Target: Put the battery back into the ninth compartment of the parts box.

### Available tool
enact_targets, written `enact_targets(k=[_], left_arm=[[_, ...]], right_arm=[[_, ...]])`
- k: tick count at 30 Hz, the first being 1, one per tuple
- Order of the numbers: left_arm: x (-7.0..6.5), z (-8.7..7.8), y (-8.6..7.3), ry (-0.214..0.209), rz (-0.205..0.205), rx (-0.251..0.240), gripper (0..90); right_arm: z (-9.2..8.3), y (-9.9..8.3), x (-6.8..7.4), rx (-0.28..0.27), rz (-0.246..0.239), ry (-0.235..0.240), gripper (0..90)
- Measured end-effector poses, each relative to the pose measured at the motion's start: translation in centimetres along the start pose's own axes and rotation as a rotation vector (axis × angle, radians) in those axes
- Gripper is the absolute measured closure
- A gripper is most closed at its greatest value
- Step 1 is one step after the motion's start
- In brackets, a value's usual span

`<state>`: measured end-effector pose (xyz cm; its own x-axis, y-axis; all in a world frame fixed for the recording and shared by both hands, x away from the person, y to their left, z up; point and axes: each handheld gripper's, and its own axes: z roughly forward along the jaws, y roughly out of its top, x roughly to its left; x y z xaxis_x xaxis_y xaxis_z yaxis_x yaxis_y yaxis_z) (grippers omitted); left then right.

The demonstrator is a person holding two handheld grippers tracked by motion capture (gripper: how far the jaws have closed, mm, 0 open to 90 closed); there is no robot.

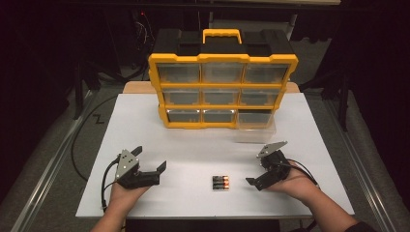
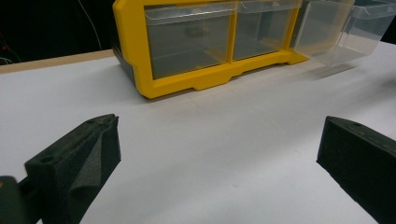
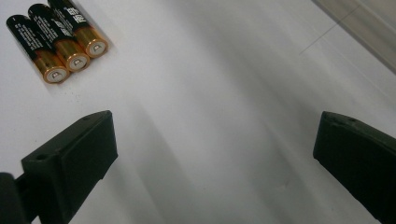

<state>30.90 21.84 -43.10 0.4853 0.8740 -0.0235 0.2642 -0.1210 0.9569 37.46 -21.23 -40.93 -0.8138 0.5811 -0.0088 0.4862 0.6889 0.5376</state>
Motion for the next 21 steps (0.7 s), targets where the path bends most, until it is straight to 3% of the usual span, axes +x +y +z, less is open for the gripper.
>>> enact_targets(k=[21], left_arm=[[0.0, -0.1, 0.0, -0.008, -0.005, -0.015, 0.2]], right_arm=[[0.6, 1.2, 0.7, 0.024, -0.064, 0.057, 1.0]])
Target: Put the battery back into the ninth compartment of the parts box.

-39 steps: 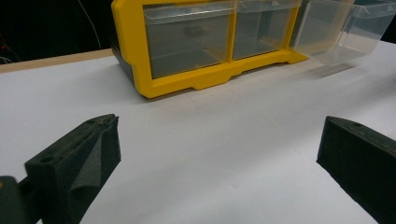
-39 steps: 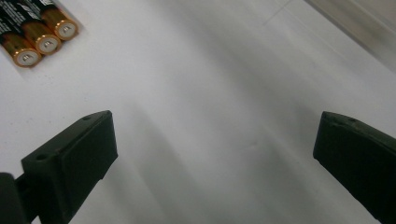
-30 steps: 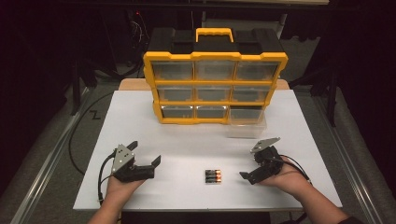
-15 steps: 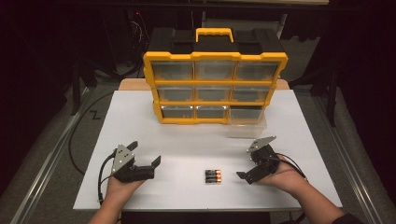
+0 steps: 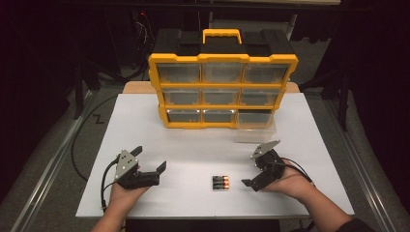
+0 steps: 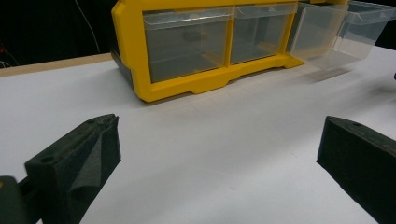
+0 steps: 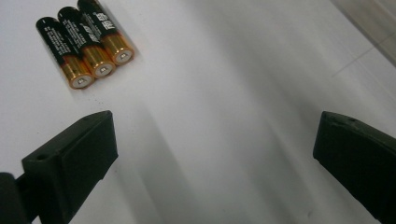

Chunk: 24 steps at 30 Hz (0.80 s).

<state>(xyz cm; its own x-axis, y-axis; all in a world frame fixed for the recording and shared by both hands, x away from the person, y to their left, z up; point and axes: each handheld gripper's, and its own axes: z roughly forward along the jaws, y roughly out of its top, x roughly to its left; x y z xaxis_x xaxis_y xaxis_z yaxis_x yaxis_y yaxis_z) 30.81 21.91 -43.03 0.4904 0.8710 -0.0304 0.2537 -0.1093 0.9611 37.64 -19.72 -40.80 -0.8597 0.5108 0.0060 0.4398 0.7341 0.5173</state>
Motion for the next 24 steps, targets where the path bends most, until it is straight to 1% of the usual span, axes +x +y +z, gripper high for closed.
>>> enact_targets(k=[6, 11, 14, 17, 20, 24], left_arm=[[-0.1, 0.1, 0.0, -0.003, 0.003, 0.006, 0.2], [-0.2, 0.1, 0.0, -0.003, 0.01, 0.005, 0.2], [-0.2, 0.1, 0.0, -0.005, 0.013, 0.004, 0.2], [-0.1, 0.0, 0.0, -0.006, 0.013, 0.004, 0.2], [-0.1, 0.1, 0.0, -0.004, 0.008, 0.002, 0.2], [-0.2, 0.1, 0.0, -0.007, 0.013, 0.002, 0.2]], right_arm=[[0.0, 0.7, 0.6, -0.007, -0.047, 0.038, 3.3], [0.0, 1.2, 1.2, -0.009, -0.084, 0.06, 5.6], [0.0, 1.5, 1.6, -0.016, -0.109, 0.071, 9.5], [-0.1, 1.8, 1.9, -0.02, -0.132, 0.093, 15.5], [-0.1, 2.2, 2.3, -0.025, -0.158, 0.114, 19.7], [-0.1, 2.8, 2.8, -0.032, -0.187, 0.136, 27.4]])
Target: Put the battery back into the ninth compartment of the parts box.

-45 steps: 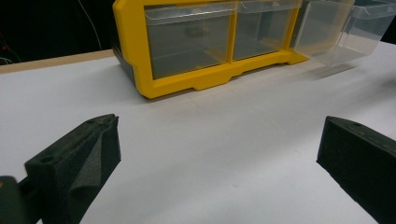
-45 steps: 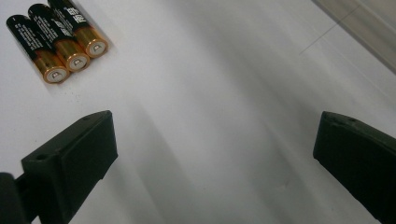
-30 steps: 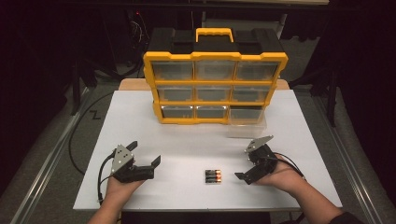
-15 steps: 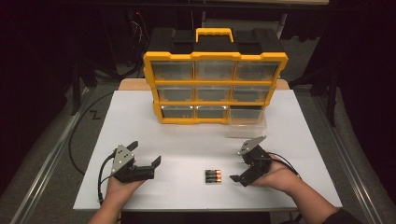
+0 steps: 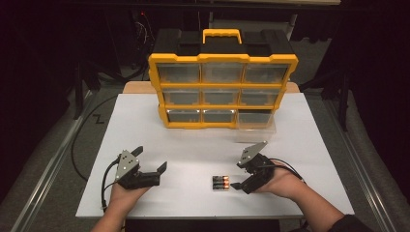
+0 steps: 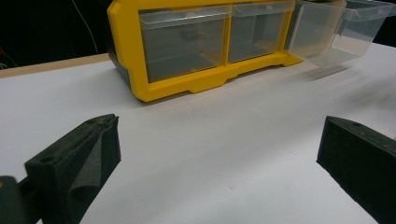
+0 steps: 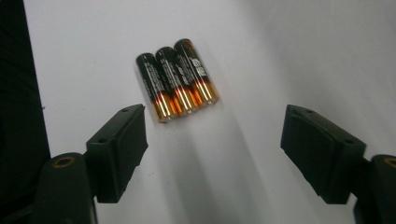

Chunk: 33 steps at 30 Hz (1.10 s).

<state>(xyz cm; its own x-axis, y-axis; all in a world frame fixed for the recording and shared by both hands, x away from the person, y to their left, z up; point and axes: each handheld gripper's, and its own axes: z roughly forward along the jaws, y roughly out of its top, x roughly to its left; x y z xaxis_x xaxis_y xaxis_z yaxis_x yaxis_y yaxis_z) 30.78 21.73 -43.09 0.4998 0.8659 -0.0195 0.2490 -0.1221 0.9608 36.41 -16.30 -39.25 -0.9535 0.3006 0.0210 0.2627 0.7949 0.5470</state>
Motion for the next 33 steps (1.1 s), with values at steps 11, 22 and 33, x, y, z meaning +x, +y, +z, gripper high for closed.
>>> enact_targets(k=[11, 22, 33], left_arm=[[0.0, -0.2, 0.1, 0.002, 0.0, -0.01, 0.2], [-0.1, 0.0, 0.0, -0.004, 0.003, 0.003, 0.2], [0.0, -0.1, 0.0, -0.004, 0.003, -0.004, 0.2]], right_arm=[[0.3, 1.1, 1.1, 0.002, -0.066, 0.048, 46.5], [1.1, 1.6, 2.2, 0.029, -0.148, 0.08, 61.4], [2.1, 2.2, 2.6, 0.064, -0.216, 0.053, 69.7]])
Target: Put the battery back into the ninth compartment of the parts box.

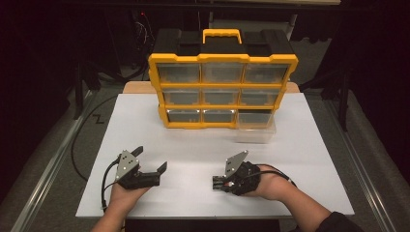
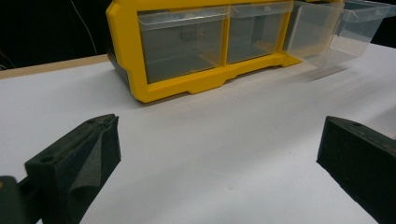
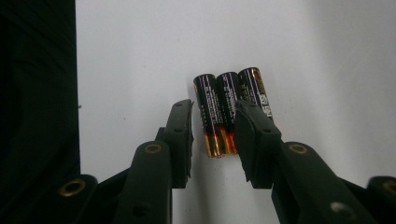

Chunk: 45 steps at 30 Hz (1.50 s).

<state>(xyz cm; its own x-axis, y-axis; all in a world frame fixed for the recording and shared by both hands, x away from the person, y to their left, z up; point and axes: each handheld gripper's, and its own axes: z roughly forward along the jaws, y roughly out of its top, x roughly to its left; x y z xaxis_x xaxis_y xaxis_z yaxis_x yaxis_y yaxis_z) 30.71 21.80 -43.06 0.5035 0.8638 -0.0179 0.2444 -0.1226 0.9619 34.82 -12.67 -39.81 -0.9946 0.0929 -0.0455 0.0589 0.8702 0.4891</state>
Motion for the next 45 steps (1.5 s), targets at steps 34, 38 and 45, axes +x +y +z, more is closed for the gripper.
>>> enact_targets(k=[34, 38, 45], left_arm=[[0.0, 0.0, 0.0, 0.004, 0.003, -0.002, 0.2], [0.0, 0.0, 0.0, 0.005, 0.002, -0.004, 0.2], [0.0, 0.0, 0.0, 0.005, 0.004, -0.003, 0.2]], right_arm=[[1.2, -0.4, 0.5, 0.031, -0.032, 0.038, 77.0], [1.2, -0.4, 0.5, 0.033, -0.026, 0.044, 77.4], [1.3, -0.3, 0.4, 0.042, -0.039, 0.048, 77.9]])
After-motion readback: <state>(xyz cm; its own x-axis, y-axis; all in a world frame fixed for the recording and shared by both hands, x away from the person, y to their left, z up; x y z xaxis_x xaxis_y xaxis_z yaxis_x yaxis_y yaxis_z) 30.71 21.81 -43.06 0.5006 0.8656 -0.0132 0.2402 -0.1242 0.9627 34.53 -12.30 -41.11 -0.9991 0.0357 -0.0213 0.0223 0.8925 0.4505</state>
